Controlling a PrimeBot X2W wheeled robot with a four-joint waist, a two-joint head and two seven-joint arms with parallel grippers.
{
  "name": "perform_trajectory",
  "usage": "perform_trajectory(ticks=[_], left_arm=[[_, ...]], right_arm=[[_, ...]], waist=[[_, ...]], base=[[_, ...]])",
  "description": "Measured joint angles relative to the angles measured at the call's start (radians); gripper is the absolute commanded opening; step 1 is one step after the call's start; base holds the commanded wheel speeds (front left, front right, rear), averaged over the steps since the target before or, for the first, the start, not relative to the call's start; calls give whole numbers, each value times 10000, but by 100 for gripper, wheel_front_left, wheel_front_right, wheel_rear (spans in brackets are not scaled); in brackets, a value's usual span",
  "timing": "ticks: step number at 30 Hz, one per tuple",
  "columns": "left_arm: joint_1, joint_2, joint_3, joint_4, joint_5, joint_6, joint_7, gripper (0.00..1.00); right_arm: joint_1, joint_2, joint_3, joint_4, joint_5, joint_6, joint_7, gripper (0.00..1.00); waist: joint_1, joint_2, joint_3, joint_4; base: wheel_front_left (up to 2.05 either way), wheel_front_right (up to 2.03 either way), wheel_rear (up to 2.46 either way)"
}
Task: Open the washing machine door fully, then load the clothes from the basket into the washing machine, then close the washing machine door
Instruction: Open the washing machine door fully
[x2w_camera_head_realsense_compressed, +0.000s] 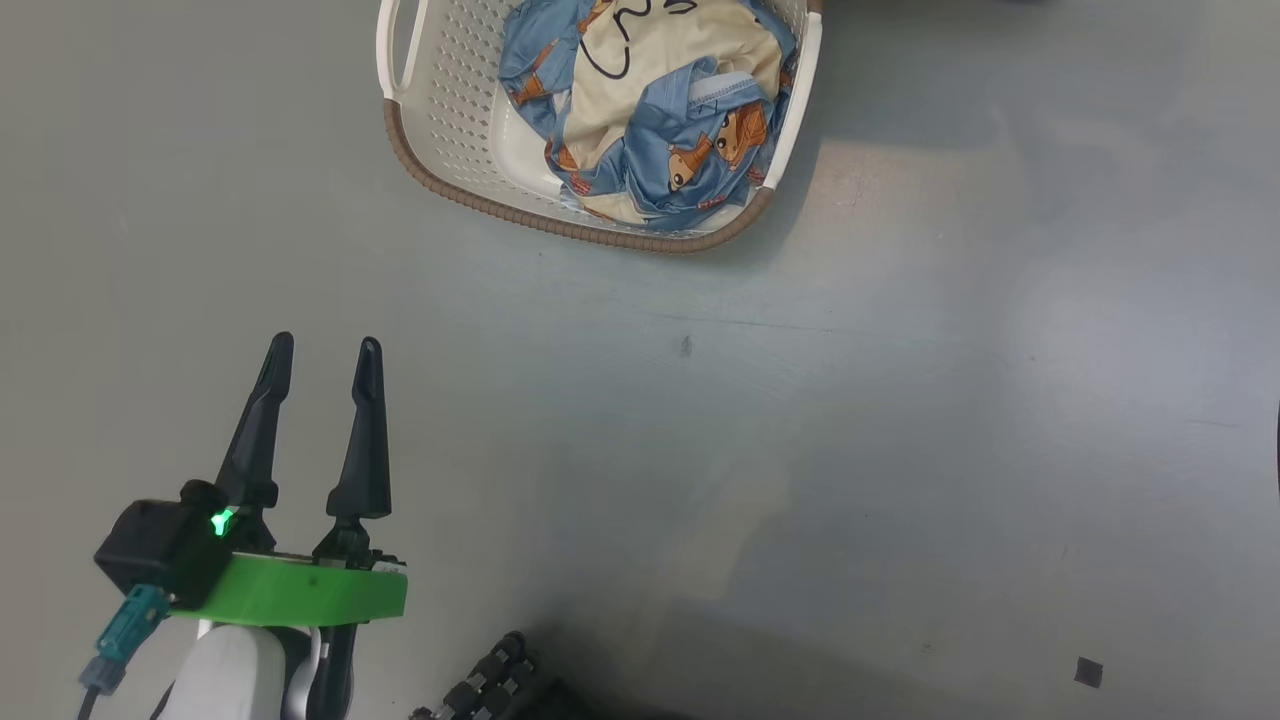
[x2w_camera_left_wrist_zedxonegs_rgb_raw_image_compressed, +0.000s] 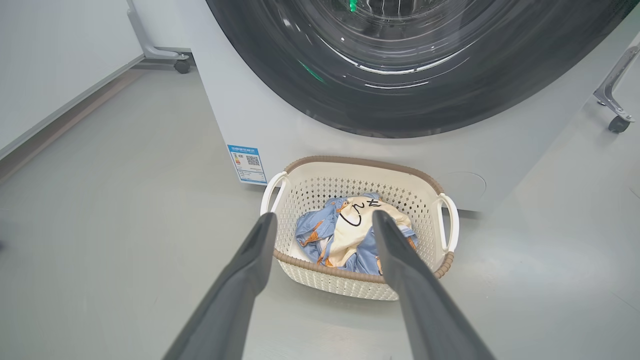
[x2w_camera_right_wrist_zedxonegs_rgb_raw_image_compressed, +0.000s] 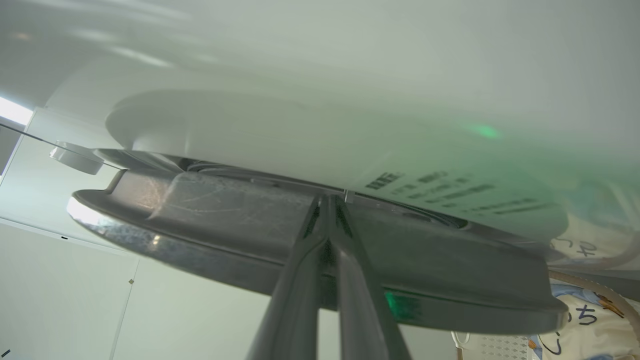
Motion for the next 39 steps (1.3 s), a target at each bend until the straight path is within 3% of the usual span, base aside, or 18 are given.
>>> perform_trajectory(ticks=[28, 39], left_arm=[[155, -2, -117, -113, -46, 0, 0, 100], [109, -6, 140, -242, -107, 0, 0, 100]], right_arm=[[-610, -46, 368, 73, -77, 0, 79, 0], [-620, 291, 1085, 25, -75, -2, 529, 0]], waist=[[0, 0, 131, 256], [0, 0, 188, -92]], base=[[0, 0, 0], [0, 0, 0]])
